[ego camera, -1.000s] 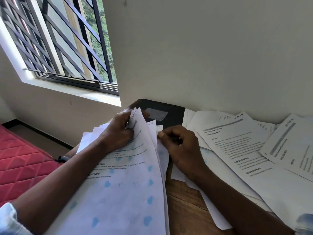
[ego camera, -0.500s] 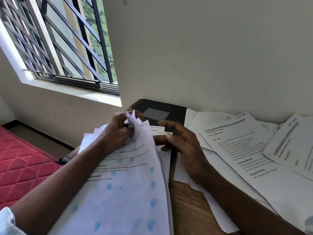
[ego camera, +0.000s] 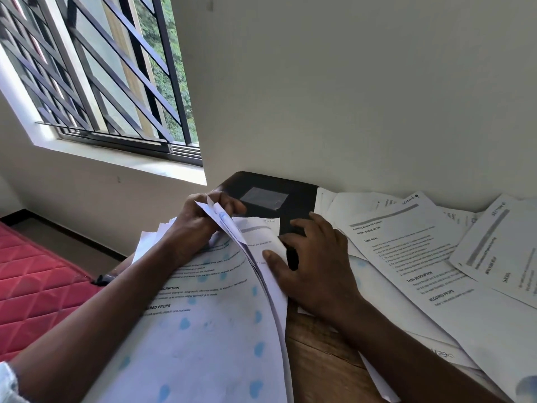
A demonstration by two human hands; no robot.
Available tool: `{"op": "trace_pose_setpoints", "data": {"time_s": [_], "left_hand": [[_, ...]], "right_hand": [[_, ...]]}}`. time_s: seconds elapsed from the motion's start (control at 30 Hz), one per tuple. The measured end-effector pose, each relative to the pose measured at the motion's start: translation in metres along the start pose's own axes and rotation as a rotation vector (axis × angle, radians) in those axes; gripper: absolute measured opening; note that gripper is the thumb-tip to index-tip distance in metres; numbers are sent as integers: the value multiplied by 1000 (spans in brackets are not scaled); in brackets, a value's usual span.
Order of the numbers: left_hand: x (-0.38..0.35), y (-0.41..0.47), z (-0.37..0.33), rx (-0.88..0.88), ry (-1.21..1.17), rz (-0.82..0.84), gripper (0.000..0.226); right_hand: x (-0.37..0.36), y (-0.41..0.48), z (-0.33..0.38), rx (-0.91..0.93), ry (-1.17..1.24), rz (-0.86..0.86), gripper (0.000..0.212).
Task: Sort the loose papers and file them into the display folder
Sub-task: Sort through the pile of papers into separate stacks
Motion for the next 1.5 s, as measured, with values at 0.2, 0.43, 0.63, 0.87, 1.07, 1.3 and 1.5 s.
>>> {"op": "trace_pose_setpoints", "data": {"time_s": [0.2,0.43,0.63,0.87,1.07,1.3,1.5], "left_hand": [[2,3,21,68,136,70,16],[4,-1,5,48,126,-28,29],[5,0,2,28,39,-44,33],[6,3,14,53,-10,-34,16],[-2,1,8,-45,168,11,20],[-2,-2,-8,-213,433,-100,28],[14,-4,-27,-135,655,-231,44]], "right_hand": [[-4,-7,24,238,436,27,57],[0,-3,11,18,480,-40,67],[-14,-3,18,-15,56,167,90],[4,-7,14,-271,582,-82,55],[2,-8,29,-414,733,111,75],[-4,-4,42,-442,812,230,71],[1,-17,32,-471,674,-22,37]]}}
Point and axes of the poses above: each hand's wrist, its own y-axis towards the middle knuckle, its own x-axis out of the back of the hand, z = x × y, the point moved 7 cm from there along y, towards the middle knuckle, and after that the axes turned 9 degrees about y, right-handed, at the moved point
